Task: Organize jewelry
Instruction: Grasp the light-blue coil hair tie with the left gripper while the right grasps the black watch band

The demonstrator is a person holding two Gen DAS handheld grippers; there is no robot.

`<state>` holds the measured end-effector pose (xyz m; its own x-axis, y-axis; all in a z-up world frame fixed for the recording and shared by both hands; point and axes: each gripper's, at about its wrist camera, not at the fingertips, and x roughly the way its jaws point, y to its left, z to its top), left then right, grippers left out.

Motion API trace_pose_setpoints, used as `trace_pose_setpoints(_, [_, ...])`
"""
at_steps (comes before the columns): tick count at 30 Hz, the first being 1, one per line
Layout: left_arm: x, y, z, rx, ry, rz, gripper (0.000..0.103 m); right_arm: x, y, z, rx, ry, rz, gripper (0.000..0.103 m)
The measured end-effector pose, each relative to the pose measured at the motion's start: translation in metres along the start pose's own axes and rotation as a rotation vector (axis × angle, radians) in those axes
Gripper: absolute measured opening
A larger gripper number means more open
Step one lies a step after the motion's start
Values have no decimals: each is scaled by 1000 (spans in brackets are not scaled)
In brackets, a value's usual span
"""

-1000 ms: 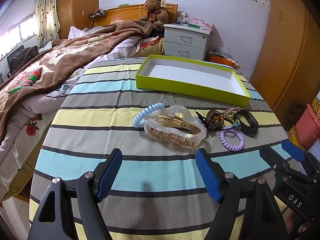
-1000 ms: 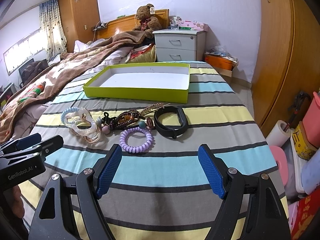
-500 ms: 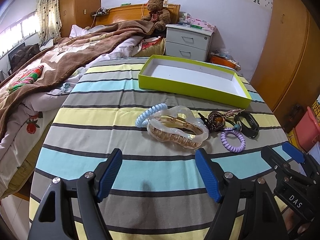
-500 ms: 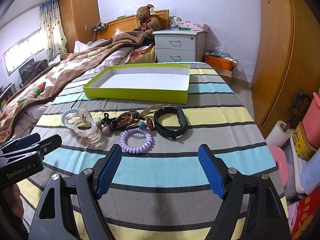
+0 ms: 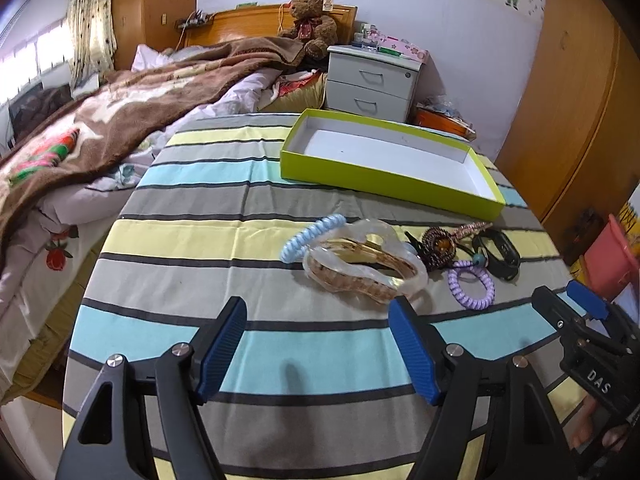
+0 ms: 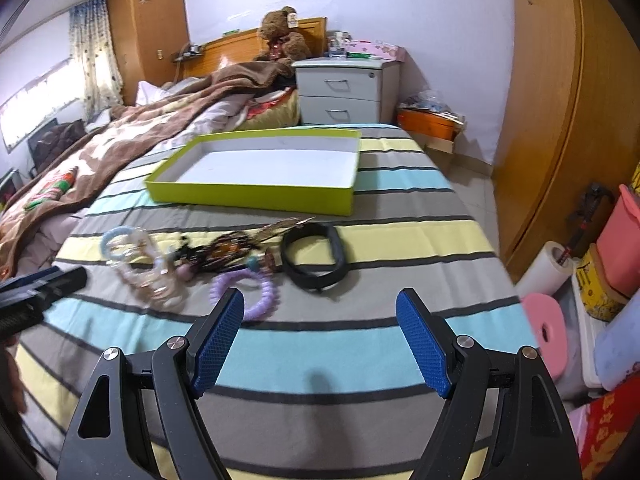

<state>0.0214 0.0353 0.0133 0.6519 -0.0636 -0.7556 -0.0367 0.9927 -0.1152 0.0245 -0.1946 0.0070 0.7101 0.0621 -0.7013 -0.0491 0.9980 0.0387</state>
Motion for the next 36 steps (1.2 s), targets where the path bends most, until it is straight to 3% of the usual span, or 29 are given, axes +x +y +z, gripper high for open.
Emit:
trace_pose_setpoints(12, [16, 26, 31, 68, 19, -67, 75, 36, -29, 24, 10, 66, -27, 78])
trace_pose_setpoints(18, [29, 19, 39, 162, 44, -114, 72, 49, -32, 28, 0, 97, 13, 74])
trace_pose_setpoints(22, [39, 21, 45, 149, 71, -133, 67, 58, -33, 28, 9, 123, 56, 71])
trace_pose_setpoints(30, [51, 17, 44, 166, 115, -180, 47, 71, -31, 32, -6, 159, 97, 47])
trace_pose_setpoints(34, [55, 14, 46, 162, 122, -189, 39, 75, -25, 32, -35, 172, 99, 41])
trace_pose_setpoints(36, [55, 13, 45, 166, 123, -190, 33, 76, -24, 32, -42, 172, 101, 29])
